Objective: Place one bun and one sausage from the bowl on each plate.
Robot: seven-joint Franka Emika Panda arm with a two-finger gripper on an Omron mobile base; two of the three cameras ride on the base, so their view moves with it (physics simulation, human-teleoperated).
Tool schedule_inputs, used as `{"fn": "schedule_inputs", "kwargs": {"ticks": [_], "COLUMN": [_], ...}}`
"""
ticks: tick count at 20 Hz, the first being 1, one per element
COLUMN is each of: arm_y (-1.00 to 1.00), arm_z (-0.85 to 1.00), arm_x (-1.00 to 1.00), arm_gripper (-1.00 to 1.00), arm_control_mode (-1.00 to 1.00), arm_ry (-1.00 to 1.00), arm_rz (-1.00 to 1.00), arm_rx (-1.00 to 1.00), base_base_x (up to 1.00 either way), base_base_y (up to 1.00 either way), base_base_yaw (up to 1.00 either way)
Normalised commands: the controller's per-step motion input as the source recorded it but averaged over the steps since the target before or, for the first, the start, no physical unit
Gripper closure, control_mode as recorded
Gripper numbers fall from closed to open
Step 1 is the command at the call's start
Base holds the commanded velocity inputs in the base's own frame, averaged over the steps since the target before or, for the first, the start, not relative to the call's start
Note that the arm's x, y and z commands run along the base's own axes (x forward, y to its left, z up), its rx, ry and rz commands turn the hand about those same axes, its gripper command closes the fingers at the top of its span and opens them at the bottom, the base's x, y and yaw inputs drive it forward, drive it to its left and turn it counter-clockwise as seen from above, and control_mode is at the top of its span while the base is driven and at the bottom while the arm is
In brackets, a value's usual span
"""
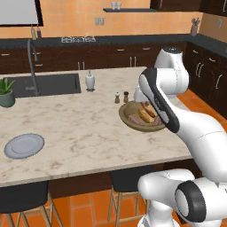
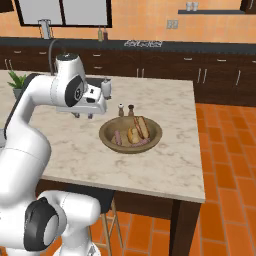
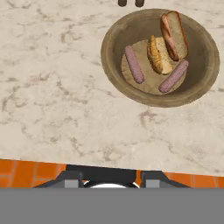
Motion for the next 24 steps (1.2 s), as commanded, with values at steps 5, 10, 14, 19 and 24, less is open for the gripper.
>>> {"fn": "schedule_inputs", "kwargs": {"ticks": [5,10,14,19,24], "arm_y": [-0.35,-0.84,-0.52,-0.05,-0.05], "arm_z": [-0.18,-0.15,-0.66,-0.76,-0.27], "arm_x": [0.05,0.4,0.81,0.76,0.25], "arm_gripper": [-1.0,-1.0,-1.0,-1.0,-1.0], "arm_control_mode": [-1.0,-1.0,-1.0,-1.0,-1.0], "arm_ry": [-0.1,-0.08,0.0,-0.03,-0.04], "arm_rz": [0.0,0.02,0.0,0.0,0.01], "arm_rx": [0.03,0.0,-0.1,-0.12,-0.06], "base_base_x": [0.0,0.0,0.0,0.0,0.0], "base_base_y": [0.0,0.0,0.0,0.0,0.0], "base_base_yaw": [0.0,0.0,0.0,0.0,0.0]}}
